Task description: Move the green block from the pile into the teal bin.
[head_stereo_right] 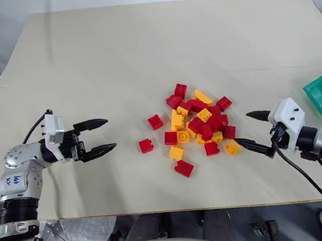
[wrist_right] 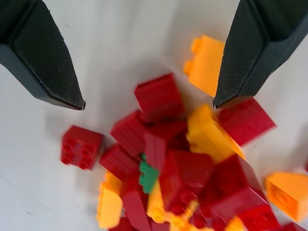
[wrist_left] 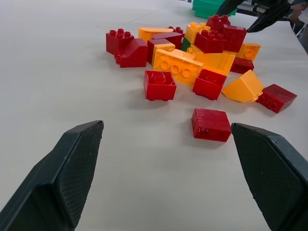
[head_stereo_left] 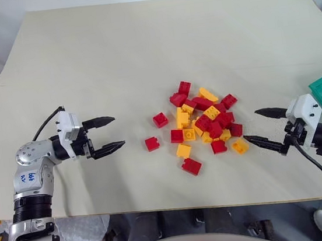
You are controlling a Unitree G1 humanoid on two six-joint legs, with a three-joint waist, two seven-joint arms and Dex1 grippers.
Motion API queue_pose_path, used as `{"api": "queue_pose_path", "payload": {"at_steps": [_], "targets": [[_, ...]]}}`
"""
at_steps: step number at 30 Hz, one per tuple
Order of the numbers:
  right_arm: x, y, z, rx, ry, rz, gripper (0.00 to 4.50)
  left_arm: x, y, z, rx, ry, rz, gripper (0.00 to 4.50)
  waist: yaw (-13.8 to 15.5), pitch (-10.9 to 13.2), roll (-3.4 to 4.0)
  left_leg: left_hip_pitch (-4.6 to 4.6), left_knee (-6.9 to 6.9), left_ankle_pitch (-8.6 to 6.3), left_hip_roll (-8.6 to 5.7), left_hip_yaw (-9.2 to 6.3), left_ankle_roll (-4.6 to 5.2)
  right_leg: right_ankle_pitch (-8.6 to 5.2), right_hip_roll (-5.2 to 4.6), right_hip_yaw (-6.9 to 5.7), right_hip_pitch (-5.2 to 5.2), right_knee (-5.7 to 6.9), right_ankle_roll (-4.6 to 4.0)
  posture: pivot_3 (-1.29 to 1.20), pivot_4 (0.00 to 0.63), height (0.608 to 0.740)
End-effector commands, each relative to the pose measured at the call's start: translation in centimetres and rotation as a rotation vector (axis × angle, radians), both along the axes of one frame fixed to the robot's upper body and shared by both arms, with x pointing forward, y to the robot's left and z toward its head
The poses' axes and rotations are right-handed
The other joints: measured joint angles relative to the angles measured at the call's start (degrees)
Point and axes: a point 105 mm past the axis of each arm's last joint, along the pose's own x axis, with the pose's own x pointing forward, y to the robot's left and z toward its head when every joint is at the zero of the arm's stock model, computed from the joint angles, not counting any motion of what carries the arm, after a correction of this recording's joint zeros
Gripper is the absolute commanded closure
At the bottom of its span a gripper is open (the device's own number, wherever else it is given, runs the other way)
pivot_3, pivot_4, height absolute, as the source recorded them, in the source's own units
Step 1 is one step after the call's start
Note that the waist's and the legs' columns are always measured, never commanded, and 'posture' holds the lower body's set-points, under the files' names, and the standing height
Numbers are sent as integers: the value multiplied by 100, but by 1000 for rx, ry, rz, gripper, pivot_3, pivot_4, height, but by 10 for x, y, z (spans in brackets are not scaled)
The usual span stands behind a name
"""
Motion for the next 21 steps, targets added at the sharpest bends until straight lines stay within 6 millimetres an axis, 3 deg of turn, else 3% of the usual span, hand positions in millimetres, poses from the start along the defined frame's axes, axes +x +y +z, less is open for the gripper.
{"api": "queue_pose_path", "payload": {"at_steps": [1,10,12,16,21], "targets": [[-4,6,16,13,-33,19,32,-2,-2,14,-4,-85,-35,0,15,0,0,0,0,0,0,0,0,0,0,0,0,0,0,0,150,740],[-28,45,27,49,24,63,32,9,-4,22,-30,-87,8,0,31,0,0,-1,1,0,-2,-1,0,0,0,2,-1,0,0,0,150,740],[-39,65,27,165,158,88,32,9,-7,22,-30,-86,-8,0,22,0,0,-1,1,0,-1,-1,0,1,0,2,-1,0,0,0,150,740],[-48,113,34,259,185,186,1251,2,-13,21,-48,-79,-86,0,-6,0,-3,1,3,0,4,-6,0,2,0,3,-1,0,-3,0,150,740],[-43,143,15,290,228,176,3005,-10,-24,21,-88,-99,-173,0,3,-1,-5,-3,3,-1,1,-4,-1,2,1,4,-5,0,-3,0,150,740]]}}
